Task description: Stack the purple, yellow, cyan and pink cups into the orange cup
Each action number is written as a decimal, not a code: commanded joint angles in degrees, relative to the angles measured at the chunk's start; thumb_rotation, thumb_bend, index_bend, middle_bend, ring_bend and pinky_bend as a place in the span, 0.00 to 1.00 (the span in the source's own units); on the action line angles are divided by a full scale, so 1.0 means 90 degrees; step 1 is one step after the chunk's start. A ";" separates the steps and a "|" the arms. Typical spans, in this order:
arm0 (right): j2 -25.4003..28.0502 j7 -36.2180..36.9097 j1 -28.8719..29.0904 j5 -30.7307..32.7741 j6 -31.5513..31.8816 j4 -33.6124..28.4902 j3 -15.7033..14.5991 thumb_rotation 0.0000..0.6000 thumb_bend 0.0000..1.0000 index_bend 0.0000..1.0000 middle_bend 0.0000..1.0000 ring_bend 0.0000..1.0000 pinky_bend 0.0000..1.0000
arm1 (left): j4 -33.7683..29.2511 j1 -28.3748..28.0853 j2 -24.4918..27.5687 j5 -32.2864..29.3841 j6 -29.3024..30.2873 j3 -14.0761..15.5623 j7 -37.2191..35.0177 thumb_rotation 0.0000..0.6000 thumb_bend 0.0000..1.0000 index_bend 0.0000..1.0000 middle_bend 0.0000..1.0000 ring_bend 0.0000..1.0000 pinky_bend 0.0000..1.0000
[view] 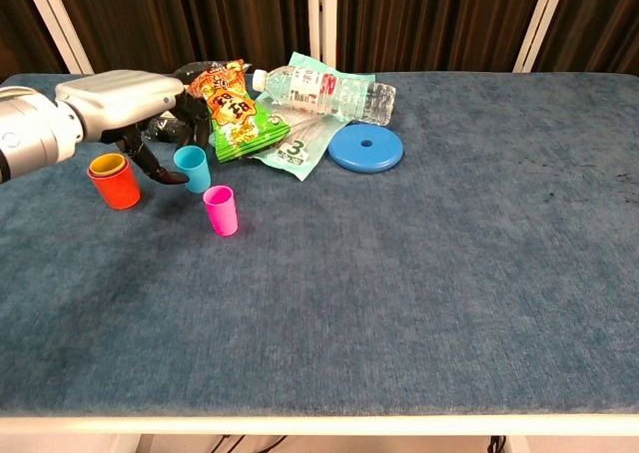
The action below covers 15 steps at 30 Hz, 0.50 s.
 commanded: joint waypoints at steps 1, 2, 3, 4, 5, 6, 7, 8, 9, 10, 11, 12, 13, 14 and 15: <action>0.0009 -0.0007 0.0004 -0.0012 0.0013 -0.0014 0.0006 1.00 0.29 0.00 0.00 0.00 0.00 | -0.0396 0.0138 0.0242 -0.0187 0.0144 -0.0176 -0.0337 1.00 0.24 0.52 0.56 0.29 0.18; 0.0012 -0.0011 0.0006 -0.0017 0.0016 -0.0023 0.0007 1.00 0.29 0.00 0.00 0.00 0.00 | -0.0518 0.0178 0.0332 -0.0236 0.0174 -0.0219 -0.0424 1.00 0.24 0.52 0.56 0.29 0.18; 0.0015 -0.0015 0.0009 -0.0025 0.0017 -0.0032 0.0007 1.00 0.29 0.00 0.00 0.00 0.00 | -0.0642 0.0221 0.0433 -0.0280 0.0208 -0.0255 -0.0500 1.00 0.24 0.52 0.56 0.29 0.18; 0.0018 -0.0021 0.0011 -0.0037 0.0024 -0.0045 0.0006 1.00 0.29 0.00 0.00 0.00 0.00 | -0.0808 0.0285 0.0580 -0.0336 0.0260 -0.0295 -0.0573 1.00 0.24 0.52 0.56 0.29 0.18; 0.0019 -0.0028 0.0013 -0.0047 0.0030 -0.0054 0.0006 1.00 0.29 0.00 0.00 0.00 0.00 | -0.0932 0.0338 0.0699 -0.0373 0.0306 -0.0317 -0.0610 1.00 0.24 0.52 0.56 0.29 0.18; 0.0021 -0.0039 0.0015 -0.0061 0.0039 -0.0069 0.0005 1.00 0.29 0.00 0.00 0.00 0.00 | -0.1091 0.0417 0.0861 -0.0417 0.0377 -0.0335 -0.0641 1.00 0.24 0.52 0.56 0.29 0.18; 0.0022 -0.0047 0.0018 -0.0070 0.0043 -0.0080 0.0004 1.00 0.29 0.00 0.00 0.00 0.00 | -0.1205 0.0481 0.0985 -0.0449 0.0428 -0.0341 -0.0661 1.00 0.24 0.52 0.56 0.29 0.18; 0.0023 -0.0057 0.0020 -0.0078 0.0046 -0.0090 0.0002 1.00 0.29 0.00 0.00 0.00 0.00 | -0.1314 0.0547 0.1108 -0.0480 0.0478 -0.0340 -0.0673 1.00 0.24 0.52 0.56 0.29 0.18; 0.0023 -0.0068 0.0023 -0.0083 0.0046 -0.0098 0.0001 1.00 0.29 0.00 0.00 0.00 0.00 | -0.1414 0.0613 0.1227 -0.0505 0.0529 -0.0333 -0.0679 1.00 0.24 0.52 0.56 0.29 0.18; 0.0020 -0.0086 0.0029 -0.0089 0.0044 -0.0109 -0.0001 1.00 0.29 0.00 0.00 0.00 0.00 | -0.1533 0.0703 0.1374 -0.0526 0.0599 -0.0312 -0.0681 1.00 0.24 0.52 0.56 0.29 0.18; 0.0015 -0.0099 0.0033 -0.0092 0.0041 -0.0118 -0.0005 1.00 0.29 0.00 0.00 0.00 0.00 | -0.1613 0.0771 0.1476 -0.0533 0.0651 -0.0285 -0.0676 1.00 0.24 0.52 0.56 0.29 0.18; 0.0010 -0.0117 0.0040 -0.0100 0.0037 -0.0130 -0.0008 1.00 0.29 0.00 0.00 0.00 0.00 | -0.1701 0.0856 0.1593 -0.0530 0.0710 -0.0238 -0.0664 1.00 0.24 0.52 0.56 0.29 0.18; 0.0005 -0.0134 0.0045 -0.0107 0.0036 -0.0140 -0.0010 1.00 0.29 0.00 0.00 0.00 0.00 | -0.1755 0.0914 0.1672 -0.0529 0.0736 -0.0197 -0.0661 1.00 0.24 0.52 0.56 0.29 0.18; 0.0001 -0.0152 0.0051 -0.0114 0.0036 -0.0152 -0.0012 1.00 0.29 0.00 0.00 0.00 0.00 | -0.1803 0.0968 0.1742 -0.0536 0.0744 -0.0155 -0.0667 1.00 0.24 0.52 0.57 0.29 0.18; -0.0005 -0.0174 0.0056 -0.0125 0.0041 -0.0171 -0.0013 1.00 0.29 0.00 0.00 0.00 0.00 | -0.1852 0.1031 0.1816 -0.0559 0.0735 -0.0104 -0.0699 1.00 0.24 0.52 0.57 0.29 0.18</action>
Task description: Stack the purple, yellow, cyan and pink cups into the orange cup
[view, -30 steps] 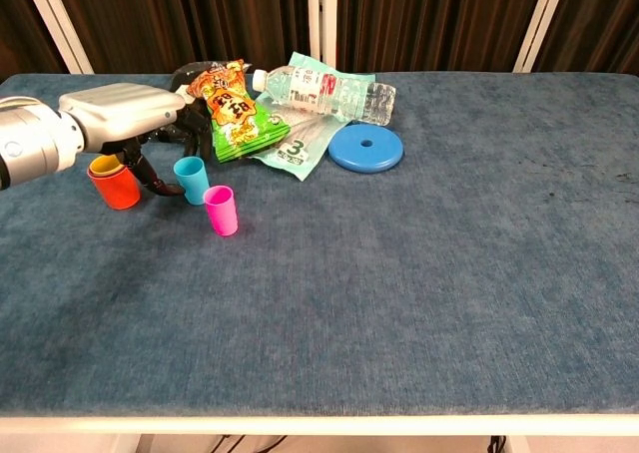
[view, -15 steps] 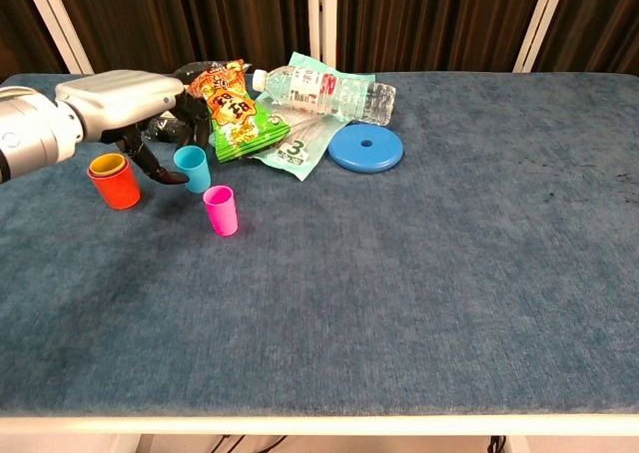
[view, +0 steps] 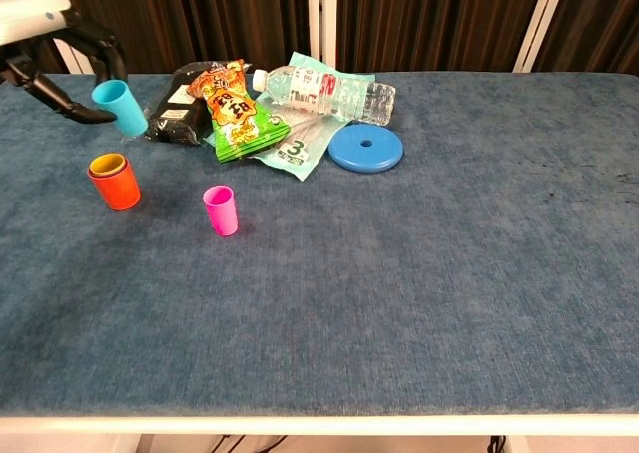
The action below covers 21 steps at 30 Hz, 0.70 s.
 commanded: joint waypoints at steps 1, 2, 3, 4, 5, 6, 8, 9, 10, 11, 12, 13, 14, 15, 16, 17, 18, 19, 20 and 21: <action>-0.0010 -0.0043 0.0014 -0.0027 0.0010 -0.0041 -0.0004 1.00 0.29 0.00 0.00 0.00 0.00 | -0.0177 0.0216 0.0231 -0.0078 0.0053 0.0152 -0.0084 1.00 0.24 0.52 0.57 0.29 0.18; -0.0010 -0.0060 0.0016 -0.0038 0.0018 -0.0059 -0.0006 1.00 0.29 0.00 0.00 0.00 0.00 | -0.0174 0.0251 0.0248 -0.0099 0.0038 0.0180 -0.0120 1.00 0.24 0.52 0.57 0.29 0.18; -0.0011 -0.0084 0.0018 -0.0053 0.0030 -0.0083 -0.0009 1.00 0.29 0.00 0.00 0.00 0.00 | -0.0134 0.0288 0.0240 -0.0111 0.0025 0.0220 -0.0146 1.00 0.24 0.52 0.57 0.29 0.18; -0.0012 -0.0100 0.0017 -0.0059 0.0040 -0.0099 -0.0011 1.00 0.29 0.00 0.00 0.00 0.00 | -0.0089 0.0310 0.0210 -0.0112 0.0015 0.0251 -0.0159 1.00 0.24 0.52 0.57 0.29 0.18; -0.0013 -0.0110 0.0014 -0.0060 0.0049 -0.0112 -0.0012 1.00 0.29 0.00 0.00 0.00 0.00 | -0.0043 0.0328 0.0166 -0.0109 0.0001 0.0280 -0.0182 1.00 0.24 0.52 0.57 0.29 0.18; -0.0013 -0.0115 0.0009 -0.0053 0.0059 -0.0127 -0.0012 1.00 0.29 0.00 0.00 0.00 0.00 | 0.0021 0.0344 0.0098 -0.0102 -0.0020 0.0308 -0.0230 1.00 0.24 0.52 0.57 0.29 0.18; -0.0005 -0.0124 0.0001 -0.0035 0.0067 -0.0141 -0.0010 1.00 0.29 0.00 0.00 0.00 0.00 | 0.0138 0.0356 -0.0012 -0.0083 -0.0024 0.0317 -0.0302 1.00 0.24 0.52 0.57 0.29 0.18; 0.0002 -0.0131 -0.0003 -0.0030 0.0070 -0.0145 -0.0012 1.00 0.29 0.00 0.00 0.00 0.00 | 0.0196 0.0356 -0.0061 -0.0073 -0.0020 0.0309 -0.0337 1.00 0.24 0.52 0.57 0.29 0.18; 0.0012 -0.0138 -0.0009 -0.0024 0.0076 -0.0151 -0.0013 1.00 0.29 0.00 0.00 0.00 0.00 | 0.0266 0.0350 -0.0115 -0.0062 -0.0024 0.0296 -0.0374 1.00 0.24 0.52 0.57 0.29 0.18; 0.0020 -0.0142 -0.0014 -0.0019 0.0080 -0.0155 -0.0015 1.00 0.29 0.00 0.00 0.00 0.00 | 0.0310 0.0341 -0.0143 -0.0057 -0.0039 0.0289 -0.0390 1.00 0.24 0.52 0.57 0.29 0.18; 0.0029 -0.0139 -0.0019 -0.0017 0.0081 -0.0161 -0.0018 1.00 0.29 0.00 0.00 0.00 0.00 | 0.0347 0.0329 -0.0165 -0.0055 -0.0061 0.0281 -0.0404 1.00 0.24 0.52 0.57 0.29 0.18; 0.0045 -0.0111 -0.0023 -0.0016 0.0075 -0.0175 -0.0022 1.00 0.29 0.00 0.00 0.00 0.00 | 0.0393 0.0312 -0.0193 -0.0053 -0.0091 0.0271 -0.0417 1.00 0.24 0.52 0.57 0.29 0.18; 0.0058 -0.0083 -0.0025 -0.0015 0.0066 -0.0185 -0.0024 1.00 0.29 0.00 0.00 0.00 0.00 | 0.0429 0.0300 -0.0215 -0.0055 -0.0111 0.0261 -0.0430 1.00 0.24 0.52 0.57 0.29 0.18; 0.0069 -0.0066 -0.0026 -0.0012 0.0060 -0.0188 -0.0025 1.00 0.29 0.00 0.00 0.00 0.00 | 0.0469 0.0290 -0.0240 -0.0062 -0.0130 0.0251 -0.0442 1.00 0.24 0.52 0.57 0.29 0.18; 0.0074 -0.0066 -0.0024 -0.0005 0.0055 -0.0182 -0.0023 1.00 0.29 0.00 0.00 0.00 0.00 | 0.0527 0.0278 -0.0275 -0.0081 -0.0161 0.0236 -0.0464 1.00 0.24 0.52 0.57 0.29 0.18; 0.0073 -0.0072 -0.0022 0.0000 0.0051 -0.0178 -0.0023 1.00 0.29 0.00 0.00 0.00 0.00 | 0.0573 0.0269 -0.0302 -0.0098 -0.0185 0.0225 -0.0483 1.00 0.24 0.52 0.57 0.29 0.18; 0.0071 -0.0075 -0.0020 0.0004 0.0047 -0.0177 -0.0023 1.00 0.29 0.00 0.00 0.00 0.00 | 0.0621 0.0261 -0.0328 -0.0116 -0.0213 0.0215 -0.0502 1.00 0.24 0.52 0.57 0.29 0.18; 0.0070 -0.0075 -0.0017 0.0008 0.0039 -0.0178 -0.0024 1.00 0.29 0.00 0.00 0.00 0.00 | 0.0671 0.0254 -0.0355 -0.0149 -0.0252 0.0200 -0.0541 1.00 0.24 0.52 0.57 0.29 0.18; 0.0070 -0.0076 -0.0015 0.0010 0.0036 -0.0177 -0.0024 1.00 0.29 0.00 0.00 0.00 0.00 | 0.0701 0.0252 -0.0369 -0.0170 -0.0281 0.0191 -0.0570 1.00 0.24 0.52 0.57 0.29 0.18; 0.0070 -0.0080 -0.0012 0.0011 0.0033 -0.0174 -0.0023 1.00 0.29 0.00 0.00 0.00 0.00 | 0.0729 0.0250 -0.0376 -0.0178 -0.0301 0.0189 -0.0584 1.00 0.24 0.52 0.57 0.29 0.18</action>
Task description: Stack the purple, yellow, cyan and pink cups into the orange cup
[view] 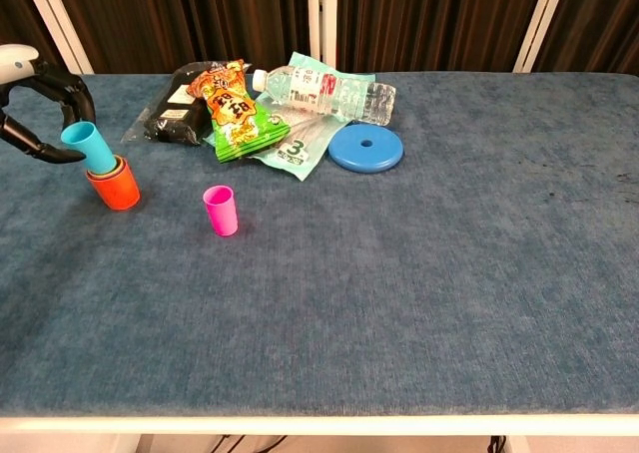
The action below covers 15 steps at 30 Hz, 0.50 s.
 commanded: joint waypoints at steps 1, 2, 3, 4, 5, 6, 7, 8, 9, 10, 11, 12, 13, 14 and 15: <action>-0.0001 -0.0006 0.0005 0.0005 -0.0007 0.0007 0.0001 1.00 0.29 0.00 0.00 0.00 0.00 | 0.0082 -0.0012 -0.0031 -0.0029 -0.0073 -0.0006 -0.0042 1.00 0.24 0.52 0.57 0.29 0.18; 0.0002 -0.0004 0.0008 0.0009 -0.0011 0.0006 0.0003 1.00 0.29 0.00 0.00 0.00 0.00 | 0.0094 -0.0011 -0.0027 -0.0023 -0.0092 0.0004 -0.0044 1.00 0.24 0.52 0.57 0.29 0.18; 0.0004 -0.0003 0.0014 0.0014 -0.0020 0.0007 0.0007 1.00 0.29 0.00 0.00 0.00 0.00 | 0.0107 -0.0008 -0.0024 -0.0020 -0.0110 0.0013 -0.0043 1.00 0.24 0.52 0.57 0.29 0.18; 0.0003 -0.0004 0.0021 0.0016 -0.0029 0.0010 0.0008 1.00 0.29 0.00 0.00 0.00 0.00 | 0.0116 -0.0007 -0.0025 -0.0021 -0.0120 0.0017 -0.0038 1.00 0.24 0.52 0.56 0.29 0.18; -0.0002 -0.0006 0.0029 0.0015 -0.0041 0.0013 0.0008 1.00 0.29 0.00 0.00 0.00 0.00 | 0.0124 -0.0005 -0.0025 -0.0024 -0.0135 0.0021 -0.0033 1.00 0.24 0.51 0.56 0.29 0.18; -0.0008 -0.0008 0.0036 0.0013 -0.0050 0.0013 0.0006 1.00 0.29 0.00 0.00 0.00 0.00 | 0.0124 -0.0008 -0.0022 -0.0022 -0.0157 0.0030 -0.0030 1.00 0.24 0.48 0.54 0.29 0.18; -0.0015 -0.0010 0.0041 0.0009 -0.0058 0.0014 0.0003 1.00 0.29 0.00 0.00 0.00 0.00 | 0.0118 -0.0015 -0.0010 -0.0011 -0.0194 0.0046 -0.0028 1.00 0.23 0.42 0.49 0.28 0.17; -0.0021 -0.0011 0.0045 0.0005 -0.0063 0.0016 0.0001 1.00 0.29 0.00 0.00 0.00 0.00 | 0.0105 -0.0025 0.0008 0.0006 -0.0236 0.0062 -0.0032 1.00 0.22 0.35 0.43 0.25 0.16; -0.0030 -0.0011 0.0047 0.0003 -0.0065 0.0020 -0.0002 1.00 0.29 0.00 0.00 0.00 0.00 | 0.0078 -0.0033 0.0032 0.0045 -0.0266 0.0072 -0.0077 1.00 0.21 0.25 0.34 0.20 0.15; -0.0034 -0.0008 0.0047 0.0004 -0.0064 0.0024 -0.0003 1.00 0.29 0.00 0.00 0.00 0.00 | 0.0066 -0.0027 0.0036 0.0086 -0.0242 0.0068 -0.0121 1.00 0.20 0.16 0.27 0.16 0.14; -0.0036 -0.0003 0.0044 0.0006 -0.0061 0.0027 -0.0003 1.00 0.29 0.00 0.00 0.00 0.00 | 0.0066 -0.0016 0.0031 0.0142 -0.0181 0.0061 -0.0157 1.00 0.19 0.12 0.23 0.14 0.13; -0.0033 0.0003 0.0039 0.0010 -0.0052 0.0032 -0.0002 1.00 0.29 0.00 0.00 0.00 0.00 | 0.0073 0.0008 0.0016 0.0230 -0.0065 0.0052 -0.0188 1.00 0.19 0.09 0.19 0.11 0.13; -0.0030 0.0007 0.0034 0.0015 -0.0045 0.0037 0.0000 1.00 0.29 0.00 0.00 0.00 0.00 | 0.0067 0.0025 0.0013 0.0297 0.0019 0.0049 -0.0199 1.00 0.19 0.08 0.18 0.10 0.12; -0.0026 0.0014 0.0029 0.0020 -0.0037 0.0040 0.0002 1.00 0.29 0.00 0.00 0.00 0.00 | 0.0042 0.0037 0.0022 0.0361 0.0093 0.0046 -0.0209 1.00 0.19 0.08 0.18 0.10 0.12; -0.0018 0.0023 0.0021 0.0028 -0.0025 0.0043 0.0005 1.00 0.29 0.00 0.00 0.00 0.00 | -0.0016 0.0050 0.0045 0.0446 0.0184 0.0039 -0.0220 1.00 0.19 0.08 0.18 0.09 0.12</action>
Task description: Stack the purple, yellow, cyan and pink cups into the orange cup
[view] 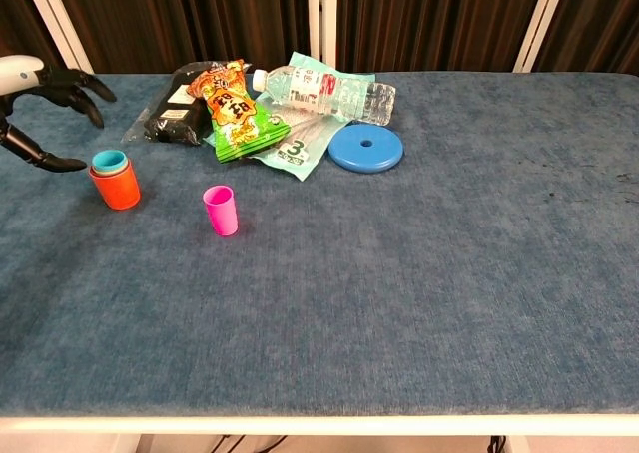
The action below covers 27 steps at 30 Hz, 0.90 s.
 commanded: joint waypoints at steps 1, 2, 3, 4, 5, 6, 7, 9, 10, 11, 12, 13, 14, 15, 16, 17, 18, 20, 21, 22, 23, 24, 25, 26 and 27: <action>0.0014 0.0016 -0.0014 0.0012 0.0019 0.0007 0.0006 1.00 0.29 0.00 0.00 0.00 0.00 | -0.0143 0.0051 0.0045 0.0280 0.0301 -0.0015 -0.0050 1.00 0.19 0.08 0.18 0.09 0.12; 0.0020 0.0024 -0.0019 0.0015 0.0028 0.0009 0.0009 1.00 0.29 0.00 0.00 0.00 0.00 | -0.0211 0.0053 0.0068 0.0376 0.0373 -0.0004 -0.0029 1.00 0.19 0.08 0.18 0.09 0.12; 0.0026 0.0034 -0.0023 0.0016 0.0037 0.0010 0.0013 1.00 0.29 0.00 0.00 0.00 0.00 | -0.0313 0.0051 0.0096 0.0526 0.0468 0.0022 0.0012 1.00 0.19 0.09 0.18 0.09 0.11; 0.0029 0.0039 -0.0024 0.0016 0.0041 0.0009 0.0015 1.00 0.29 0.00 0.00 0.00 0.00 | -0.0395 0.0045 0.0113 0.0648 0.0528 0.0053 0.0060 1.00 0.19 0.11 0.19 0.09 0.12; 0.0031 0.0042 -0.0025 0.0013 0.0045 0.0007 0.0016 1.00 0.29 0.00 0.00 0.00 0.00 | -0.0477 0.0032 0.0126 0.0776 0.0574 0.0092 0.0114 1.00 0.19 0.12 0.20 0.09 0.12; 0.0030 0.0045 -0.0025 0.0011 0.0048 0.0003 0.0017 1.00 0.29 0.00 0.00 0.00 0.00 | -0.0560 0.0010 0.0138 0.0907 0.0591 0.0141 0.0160 1.00 0.19 0.15 0.22 0.09 0.13; 0.0028 0.0046 -0.0023 0.0003 0.0047 -0.0002 0.0014 1.00 0.29 0.00 0.00 0.00 0.00 | -0.0670 -0.0040 0.0163 0.1058 0.0542 0.0213 0.0204 1.00 0.19 0.17 0.23 0.09 0.14; 0.0023 0.0036 -0.0021 -0.0020 0.0038 -0.0011 -0.0003 1.00 0.29 0.00 0.00 0.00 0.00 | -0.0817 -0.0127 0.0149 0.1186 0.0438 0.0277 0.0299 1.00 0.19 0.20 0.24 0.09 0.16; 0.0023 0.0028 -0.0020 -0.0033 0.0036 -0.0017 -0.0012 1.00 0.29 0.00 0.00 0.00 0.00 | -0.0855 -0.0161 0.0111 0.1207 0.0397 0.0293 0.0355 1.00 0.19 0.20 0.24 0.10 0.16; 0.0024 0.0020 -0.0024 -0.0046 0.0040 -0.0021 -0.0022 1.00 0.29 0.00 0.00 0.00 0.00 | -0.0878 -0.0194 0.0058 0.1218 0.0355 0.0303 0.0407 1.00 0.19 0.21 0.25 0.11 0.16; 0.0026 0.0015 -0.0027 -0.0055 0.0044 -0.0024 -0.0029 1.00 0.29 0.00 0.00 0.00 0.00 | -0.0879 -0.0229 -0.0006 0.1219 0.0306 0.0313 0.0461 1.00 0.19 0.22 0.26 0.12 0.16; 0.0029 0.0019 -0.0035 -0.0058 0.0049 -0.0027 -0.0036 1.00 0.29 0.00 0.00 0.00 0.00 | -0.0849 -0.0278 -0.0106 0.1214 0.0242 0.0321 0.0546 1.00 0.19 0.23 0.26 0.13 0.16; 0.0034 0.0026 -0.0042 -0.0057 0.0053 -0.0025 -0.0041 1.00 0.29 0.00 0.00 0.00 0.00 | -0.0806 -0.0317 -0.0186 0.1207 0.0193 0.0326 0.0626 1.00 0.19 0.23 0.26 0.13 0.16; 0.0037 0.0037 -0.0050 -0.0054 0.0059 -0.0020 -0.0042 1.00 0.29 0.00 0.00 0.00 0.00 | -0.0754 -0.0357 -0.0267 0.1193 0.0139 0.0329 0.0711 1.00 0.19 0.24 0.26 0.13 0.17; 0.0041 0.0058 -0.0062 -0.0048 0.0070 -0.0010 -0.0043 1.00 0.29 0.00 0.00 0.00 0.00 | -0.0687 -0.0408 -0.0369 0.1162 0.0071 0.0326 0.0826 1.00 0.19 0.25 0.26 0.13 0.17; 0.0044 0.0074 -0.0071 -0.0044 0.0077 0.0000 -0.0043 1.00 0.29 0.00 0.00 0.00 0.00 | -0.0639 -0.0444 -0.0439 0.1136 0.0025 0.0320 0.0910 1.00 0.19 0.25 0.26 0.13 0.17; 0.0047 0.0090 -0.0079 -0.0039 0.0082 0.0013 -0.0044 1.00 0.29 0.00 0.00 0.00 0.00 | -0.0591 -0.0477 -0.0505 0.1104 -0.0017 0.0312 0.0988 1.00 0.19 0.26 0.26 0.13 0.17; 0.0048 0.0129 -0.0095 -0.0029 0.0085 0.0049 -0.0049 1.00 0.29 0.00 0.00 0.00 0.00 | -0.0491 -0.0545 -0.0635 0.1015 -0.0116 0.0291 0.1133 1.00 0.19 0.27 0.27 0.13 0.17; 0.0046 0.0147 -0.0099 -0.0023 0.0080 0.0069 -0.0051 1.00 0.29 0.00 0.00 0.00 0.00 | -0.0453 -0.0570 -0.0679 0.0981 -0.0153 0.0284 0.1188 1.00 0.19 0.27 0.27 0.13 0.17; 0.0041 0.0171 -0.0101 -0.0011 0.0065 0.0098 -0.0053 1.00 0.29 0.00 0.00 0.00 0.00 | -0.0399 -0.0599 -0.0733 0.0945 -0.0187 0.0279 0.1273 1.00 0.19 0.28 0.28 0.13 0.17; 0.0035 0.0192 -0.0102 -0.0002 0.0050 0.0120 -0.0055 1.00 0.29 0.00 0.00 0.00 0.00 | -0.0360 -0.0616 -0.0773 0.0924 -0.0200 0.0277 0.1339 1.00 0.19 0.29 0.28 0.13 0.17; 0.0027 0.0212 -0.0099 0.0008 0.0032 0.0145 -0.0055 1.00 0.29 0.00 0.00 0.00 0.00 | -0.0324 -0.0630 -0.0816 0.0907 -0.0209 0.0275 0.1390 1.00 0.19 0.30 0.29 0.13 0.17; 0.0014 0.0234 -0.0093 0.0019 0.0006 0.0179 -0.0056 1.00 0.29 0.00 0.00 0.00 0.00 | -0.0280 -0.0647 -0.0871 0.0877 -0.0226 0.0272 0.1442 1.00 0.19 0.32 0.29 0.14 0.18; 0.0004 0.0250 -0.0087 0.0025 -0.0013 0.0202 -0.0057 1.00 0.29 0.00 0.00 0.00 0.00 | -0.0249 -0.0660 -0.0910 0.0854 -0.0239 0.0268 0.1479 1.00 0.19 0.33 0.30 0.14 0.18; -0.0006 0.0265 -0.0081 0.0027 -0.0033 0.0223 -0.0058 1.00 0.29 0.00 0.00 0.00 0.00 | -0.0218 -0.0675 -0.0946 0.0832 -0.0254 0.0265 0.1513 1.00 0.19 0.33 0.30 0.15 0.19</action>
